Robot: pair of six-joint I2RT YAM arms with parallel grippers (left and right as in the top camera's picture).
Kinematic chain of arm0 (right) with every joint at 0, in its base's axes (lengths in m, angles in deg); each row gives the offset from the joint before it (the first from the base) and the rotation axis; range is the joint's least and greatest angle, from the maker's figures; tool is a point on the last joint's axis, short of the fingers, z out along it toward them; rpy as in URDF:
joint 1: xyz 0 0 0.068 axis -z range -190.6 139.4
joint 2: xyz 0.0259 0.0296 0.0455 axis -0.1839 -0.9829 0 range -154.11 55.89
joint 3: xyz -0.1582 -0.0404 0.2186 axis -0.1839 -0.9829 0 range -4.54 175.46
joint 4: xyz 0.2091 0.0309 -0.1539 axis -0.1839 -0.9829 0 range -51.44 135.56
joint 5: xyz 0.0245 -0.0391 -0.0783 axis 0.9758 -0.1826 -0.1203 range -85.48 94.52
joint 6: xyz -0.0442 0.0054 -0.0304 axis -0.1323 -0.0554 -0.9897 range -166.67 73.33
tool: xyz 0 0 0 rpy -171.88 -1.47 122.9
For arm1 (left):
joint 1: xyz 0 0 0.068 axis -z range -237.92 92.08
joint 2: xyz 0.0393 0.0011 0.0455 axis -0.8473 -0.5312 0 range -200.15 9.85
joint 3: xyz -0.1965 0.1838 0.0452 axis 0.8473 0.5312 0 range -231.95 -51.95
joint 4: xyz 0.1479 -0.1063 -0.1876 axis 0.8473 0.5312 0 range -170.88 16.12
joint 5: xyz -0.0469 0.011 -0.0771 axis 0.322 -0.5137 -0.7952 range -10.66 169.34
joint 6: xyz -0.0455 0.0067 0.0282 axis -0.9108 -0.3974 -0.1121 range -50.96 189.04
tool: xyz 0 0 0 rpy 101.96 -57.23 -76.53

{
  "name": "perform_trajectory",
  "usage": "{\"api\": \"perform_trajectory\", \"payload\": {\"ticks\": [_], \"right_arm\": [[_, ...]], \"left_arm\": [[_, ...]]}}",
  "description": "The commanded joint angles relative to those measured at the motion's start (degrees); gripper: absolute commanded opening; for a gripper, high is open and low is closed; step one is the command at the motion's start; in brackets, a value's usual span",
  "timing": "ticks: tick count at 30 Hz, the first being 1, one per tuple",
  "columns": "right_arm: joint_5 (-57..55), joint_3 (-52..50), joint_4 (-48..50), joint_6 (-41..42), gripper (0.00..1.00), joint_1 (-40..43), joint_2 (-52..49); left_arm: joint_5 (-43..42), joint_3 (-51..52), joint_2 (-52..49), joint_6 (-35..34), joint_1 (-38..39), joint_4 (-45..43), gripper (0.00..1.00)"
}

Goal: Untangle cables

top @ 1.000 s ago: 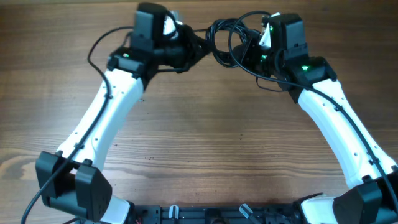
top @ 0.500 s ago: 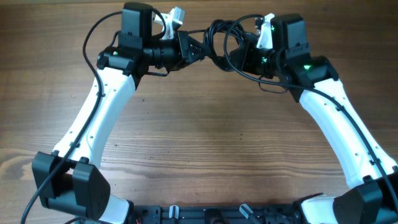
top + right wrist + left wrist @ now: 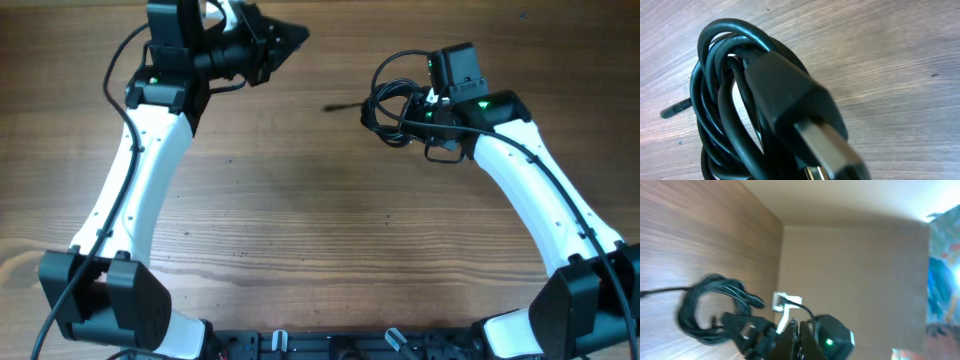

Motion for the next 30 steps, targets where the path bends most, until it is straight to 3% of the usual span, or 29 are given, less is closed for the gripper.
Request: {"api": "perform_trajectory", "payload": {"ticks": [1, 3, 5, 8, 12, 16, 18, 22, 27, 30], "right_arm": [[7.4, 0.5, 2.9, -3.0, 0.13, -0.3, -0.4], [12.0, 0.5, 3.9, -7.1, 0.13, -0.3, -0.4], [13.7, 0.5, 3.8, -10.4, 0.13, -0.3, -0.4], [18.8, 0.5, 5.0, -20.2, 0.13, -0.3, -0.4], [30.3, 0.5, 6.2, -40.2, 0.13, -0.3, -0.4], [30.1, 0.5, 8.5, -47.8, 0.09, -0.3, -0.5], [30.0, 0.5, 9.8, -47.6, 0.09, -0.3, -0.5], [30.1, 0.5, 10.9, -47.1, 0.10, -0.5, -0.5], [30.1, 0.5, 10.8, -43.9, 0.10, -0.5, -0.7], [30.1, 0.5, 10.4, -43.9, 0.11, -0.5, -0.8]], "left_arm": [[-3.0, -0.9, 1.3, 4.9, 0.9, 0.6, 0.04], [-1.1, -0.9, 1.2, 15.5, 0.9, 7.9, 0.07], [4.1, -0.9, 1.2, 20.1, 0.9, 15.8, 0.09], [19.3, -0.9, 1.2, 22.5, 0.8, 28.3, 0.33], [22.6, -0.9, 1.2, 23.3, -0.3, 30.1, 0.60], [16.8, -0.9, 1.2, 35.4, -1.6, 30.1, 0.61], [13.6, -0.9, 1.2, 39.8, -2.2, 31.6, 0.55], [13.5, -0.9, 0.4, 42.1, -2.5, 35.3, 0.40], [12.9, -0.8, -1.6, 42.3, -0.8, 35.7, 0.40], [10.3, -0.7, -1.6, 44.0, 0.3, 34.3, 0.52]]}}
